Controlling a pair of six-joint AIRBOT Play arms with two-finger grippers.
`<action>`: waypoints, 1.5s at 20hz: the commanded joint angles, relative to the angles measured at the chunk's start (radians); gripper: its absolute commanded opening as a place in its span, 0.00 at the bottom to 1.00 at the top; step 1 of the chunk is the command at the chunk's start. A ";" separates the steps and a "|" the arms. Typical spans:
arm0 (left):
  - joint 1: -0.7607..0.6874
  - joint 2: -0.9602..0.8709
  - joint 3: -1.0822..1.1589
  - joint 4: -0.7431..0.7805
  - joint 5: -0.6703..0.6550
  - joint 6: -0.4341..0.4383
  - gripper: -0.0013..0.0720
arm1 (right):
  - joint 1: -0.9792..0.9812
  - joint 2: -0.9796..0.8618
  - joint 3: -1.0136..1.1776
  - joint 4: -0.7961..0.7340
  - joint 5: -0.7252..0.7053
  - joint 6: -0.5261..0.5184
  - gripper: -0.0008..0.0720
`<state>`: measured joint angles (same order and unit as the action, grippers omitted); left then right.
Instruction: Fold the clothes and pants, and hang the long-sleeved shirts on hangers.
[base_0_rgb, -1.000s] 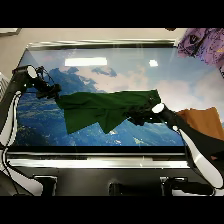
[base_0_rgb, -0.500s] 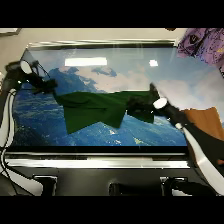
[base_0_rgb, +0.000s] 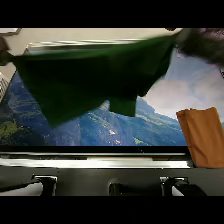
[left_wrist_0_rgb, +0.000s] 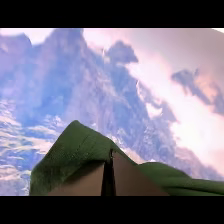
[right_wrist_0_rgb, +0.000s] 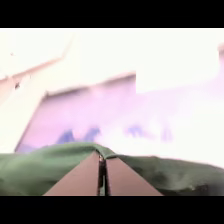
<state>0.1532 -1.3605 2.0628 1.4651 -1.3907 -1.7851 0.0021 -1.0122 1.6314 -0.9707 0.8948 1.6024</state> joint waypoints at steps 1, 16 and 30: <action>0.020 0.237 -0.003 0.010 -0.047 0.017 0.04 | -0.026 0.151 0.167 -0.067 0.145 0.031 0.06; 0.020 0.254 -0.188 0.025 -0.031 0.063 0.04 | -0.023 -0.038 0.192 -0.115 0.159 0.220 0.06; -0.090 -0.573 -0.202 0.000 0.341 0.083 0.04 | 0.039 -0.932 0.192 -0.066 -0.001 0.165 0.06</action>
<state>0.0822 -1.8317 1.8618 1.4731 -1.0962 -1.7039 0.0235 -1.8233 1.8217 -1.0653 0.9028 1.7691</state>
